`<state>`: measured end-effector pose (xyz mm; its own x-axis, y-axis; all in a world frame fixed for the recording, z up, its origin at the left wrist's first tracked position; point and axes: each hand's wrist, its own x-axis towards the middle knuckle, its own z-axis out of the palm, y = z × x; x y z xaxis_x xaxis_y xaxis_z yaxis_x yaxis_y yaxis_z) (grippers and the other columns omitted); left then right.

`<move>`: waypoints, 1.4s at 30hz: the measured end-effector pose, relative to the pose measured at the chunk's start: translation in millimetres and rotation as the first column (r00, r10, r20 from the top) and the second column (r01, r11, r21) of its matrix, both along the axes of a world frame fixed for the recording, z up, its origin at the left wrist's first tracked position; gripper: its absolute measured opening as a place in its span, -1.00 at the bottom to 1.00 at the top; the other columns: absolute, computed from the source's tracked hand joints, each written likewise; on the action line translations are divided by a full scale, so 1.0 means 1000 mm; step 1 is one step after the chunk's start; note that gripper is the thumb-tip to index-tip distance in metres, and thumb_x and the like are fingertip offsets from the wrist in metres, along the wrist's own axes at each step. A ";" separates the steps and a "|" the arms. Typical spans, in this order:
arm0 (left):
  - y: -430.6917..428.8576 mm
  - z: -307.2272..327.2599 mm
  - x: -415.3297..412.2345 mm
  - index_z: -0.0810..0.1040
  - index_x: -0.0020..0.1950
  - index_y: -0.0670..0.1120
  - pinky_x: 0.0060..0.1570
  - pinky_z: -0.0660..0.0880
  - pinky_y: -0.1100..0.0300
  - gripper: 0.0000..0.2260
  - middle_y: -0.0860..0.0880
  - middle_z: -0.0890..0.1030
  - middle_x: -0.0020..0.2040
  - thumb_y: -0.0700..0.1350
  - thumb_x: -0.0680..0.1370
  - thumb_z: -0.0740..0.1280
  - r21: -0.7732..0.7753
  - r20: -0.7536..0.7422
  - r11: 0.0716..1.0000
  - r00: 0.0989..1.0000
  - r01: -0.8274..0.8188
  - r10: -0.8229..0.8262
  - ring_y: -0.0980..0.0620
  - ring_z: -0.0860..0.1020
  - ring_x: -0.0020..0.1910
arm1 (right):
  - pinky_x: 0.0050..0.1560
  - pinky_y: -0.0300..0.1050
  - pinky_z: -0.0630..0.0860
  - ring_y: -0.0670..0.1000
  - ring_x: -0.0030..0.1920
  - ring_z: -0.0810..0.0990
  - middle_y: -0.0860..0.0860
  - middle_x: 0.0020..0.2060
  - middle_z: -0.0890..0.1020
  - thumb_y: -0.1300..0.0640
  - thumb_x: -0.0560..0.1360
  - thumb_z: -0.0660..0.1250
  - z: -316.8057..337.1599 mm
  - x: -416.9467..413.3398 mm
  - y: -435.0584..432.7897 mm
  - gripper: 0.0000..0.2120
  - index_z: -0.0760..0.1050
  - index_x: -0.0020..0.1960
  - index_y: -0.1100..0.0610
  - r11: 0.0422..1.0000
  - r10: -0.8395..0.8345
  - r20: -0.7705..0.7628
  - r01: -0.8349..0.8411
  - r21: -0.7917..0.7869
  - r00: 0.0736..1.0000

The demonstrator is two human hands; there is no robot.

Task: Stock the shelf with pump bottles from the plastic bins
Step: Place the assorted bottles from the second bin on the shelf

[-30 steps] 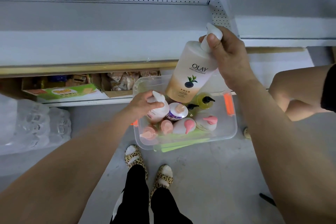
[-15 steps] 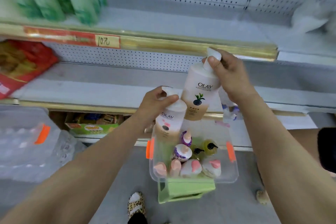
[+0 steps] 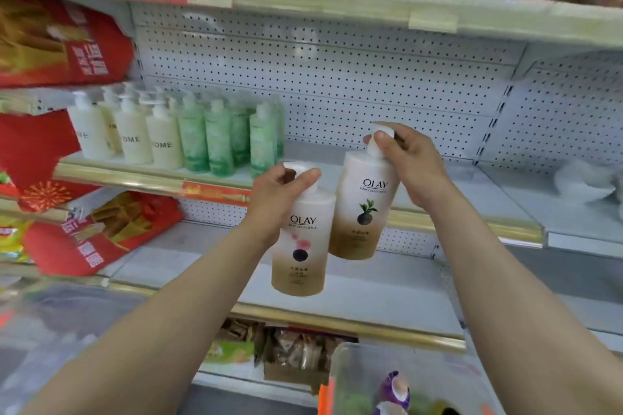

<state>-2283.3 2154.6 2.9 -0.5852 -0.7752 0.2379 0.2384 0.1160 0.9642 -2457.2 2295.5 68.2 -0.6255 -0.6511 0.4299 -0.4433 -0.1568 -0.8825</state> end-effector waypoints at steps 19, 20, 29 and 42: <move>-0.145 0.040 0.014 0.64 -0.27 -0.05 -0.35 0.44 0.23 -0.77 0.05 0.62 -0.34 0.08 0.39 0.55 -0.031 -0.049 1.000 0.999 0.006 -0.007 0.10 0.52 -0.38 | 0.14 -0.01 0.56 -0.03 0.09 0.63 -0.02 0.06 0.70 -0.01 0.54 0.39 0.036 -0.015 -0.171 -0.91 0.63 0.01 -0.15 0.998 -0.064 -0.117 0.066 0.016 0.991; -0.148 0.040 0.012 0.63 -0.31 0.00 -0.40 0.43 0.29 -0.79 0.09 0.61 -0.37 0.08 0.39 0.55 -0.023 -0.047 1.000 0.999 0.004 -0.005 0.13 0.52 -0.41 | 0.11 -0.03 0.57 -0.04 0.06 0.63 -0.02 0.04 0.70 -0.02 0.53 0.39 0.036 -0.021 -0.176 -0.92 0.64 -0.01 -0.15 0.998 -0.065 -0.115 0.066 0.012 0.991; -0.162 0.044 -0.010 0.57 -0.45 0.07 -0.51 0.35 0.39 -0.73 0.18 0.50 -0.49 0.01 0.41 0.54 -0.028 -0.030 0.999 0.999 -0.028 0.027 0.22 0.44 -0.52 | 0.20 -0.06 0.53 0.00 0.20 0.59 -0.06 0.14 0.65 -0.11 0.54 0.37 0.020 -0.060 -0.210 -0.70 0.53 0.26 -0.13 0.994 -0.029 -0.099 0.039 0.098 0.995; -0.162 0.016 -0.021 0.67 -0.17 -0.08 -0.32 0.52 0.20 -0.75 0.02 0.70 -0.27 0.05 0.34 0.58 0.099 0.072 0.991 0.994 -0.085 0.078 0.12 0.62 -0.34 | 0.28 -0.12 0.38 0.05 0.37 0.43 -0.06 0.43 0.43 -0.05 0.30 0.62 0.005 -0.094 -0.219 0.05 0.06 0.59 -0.15 0.880 -0.046 -0.325 0.192 0.434 0.945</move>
<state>-2304.0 1992.3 18.4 -0.5315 -0.8390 0.1167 0.1654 0.0324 0.9857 -2551.1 2076.3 73.5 -0.6015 -0.7473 0.2823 -0.6838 0.2990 -0.6656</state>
